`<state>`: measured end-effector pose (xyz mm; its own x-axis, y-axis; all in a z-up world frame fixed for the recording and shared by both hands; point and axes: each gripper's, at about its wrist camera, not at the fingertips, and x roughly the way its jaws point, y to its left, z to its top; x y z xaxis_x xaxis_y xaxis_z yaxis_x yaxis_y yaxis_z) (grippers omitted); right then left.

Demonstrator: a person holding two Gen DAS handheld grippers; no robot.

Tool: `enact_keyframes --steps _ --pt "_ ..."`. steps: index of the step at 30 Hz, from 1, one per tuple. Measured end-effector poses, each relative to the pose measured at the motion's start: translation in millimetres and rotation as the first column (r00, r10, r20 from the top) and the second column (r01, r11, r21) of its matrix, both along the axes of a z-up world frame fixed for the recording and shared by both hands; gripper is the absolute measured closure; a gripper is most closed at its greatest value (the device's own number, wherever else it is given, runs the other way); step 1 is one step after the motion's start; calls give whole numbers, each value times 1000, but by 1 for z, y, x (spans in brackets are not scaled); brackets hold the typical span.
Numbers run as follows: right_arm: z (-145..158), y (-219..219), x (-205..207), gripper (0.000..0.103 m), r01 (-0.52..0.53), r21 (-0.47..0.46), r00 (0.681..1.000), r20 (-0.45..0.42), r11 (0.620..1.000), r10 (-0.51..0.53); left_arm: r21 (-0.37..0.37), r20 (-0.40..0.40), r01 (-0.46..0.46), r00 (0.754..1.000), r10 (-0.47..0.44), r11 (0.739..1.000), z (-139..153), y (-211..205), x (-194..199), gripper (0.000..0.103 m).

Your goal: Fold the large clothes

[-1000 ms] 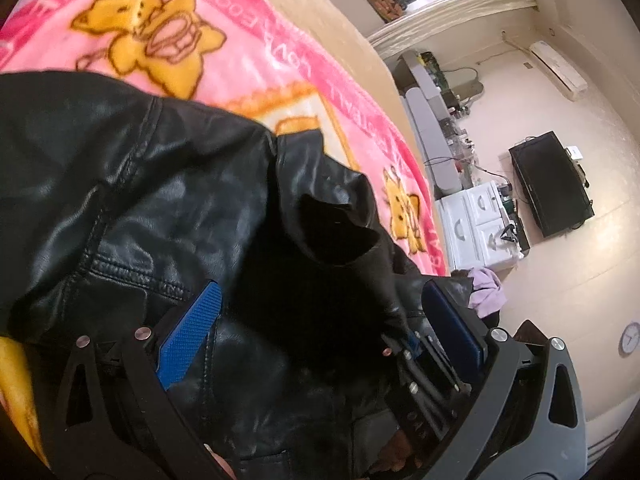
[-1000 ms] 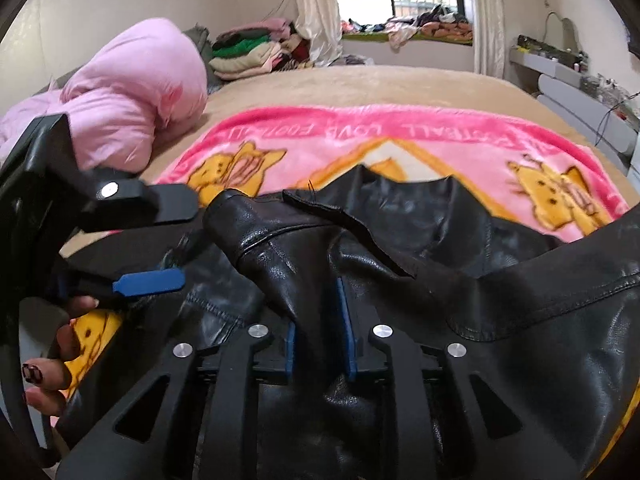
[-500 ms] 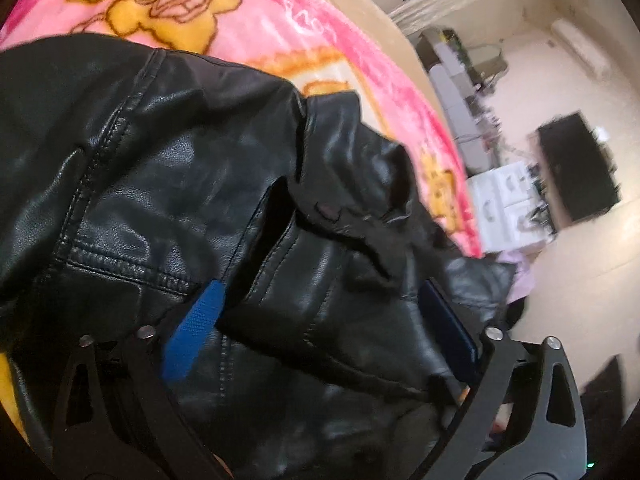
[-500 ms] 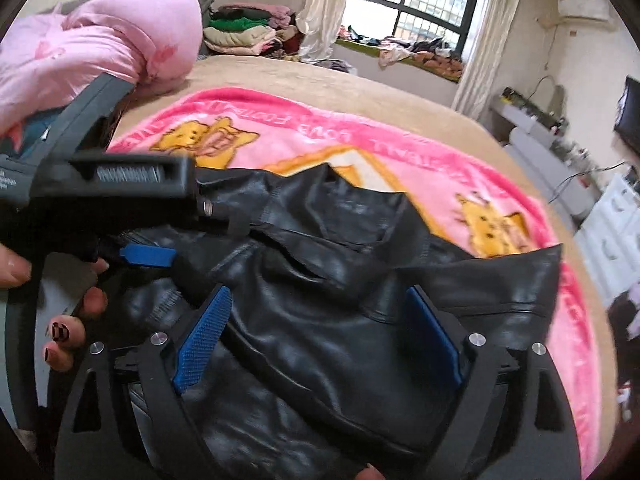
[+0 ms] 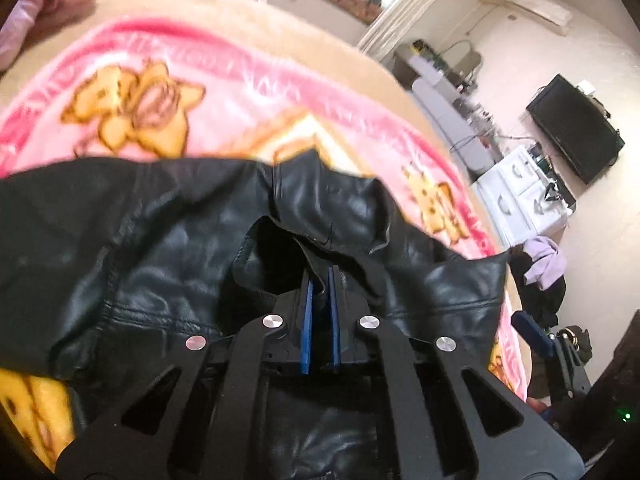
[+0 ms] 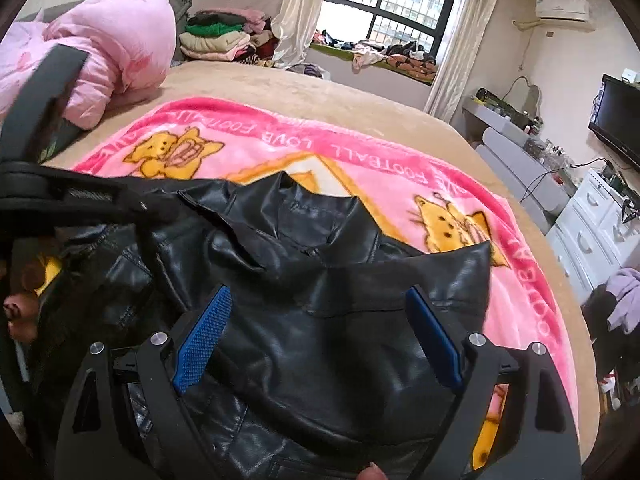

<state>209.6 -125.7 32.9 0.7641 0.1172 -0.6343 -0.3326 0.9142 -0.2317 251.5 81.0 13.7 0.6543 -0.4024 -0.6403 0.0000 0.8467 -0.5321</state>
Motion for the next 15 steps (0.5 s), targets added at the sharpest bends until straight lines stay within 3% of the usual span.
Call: enact_keyframes --steps 7,15 --pt "10 4 -3 16 -10 7 1000 29 1000 10 -7 51 -24 998 25 1000 19 16 -15 102" --pt "-1 1 15 15 -24 33 1000 -1 999 24 -14 16 -70 997 71 997 10 34 -23 102"
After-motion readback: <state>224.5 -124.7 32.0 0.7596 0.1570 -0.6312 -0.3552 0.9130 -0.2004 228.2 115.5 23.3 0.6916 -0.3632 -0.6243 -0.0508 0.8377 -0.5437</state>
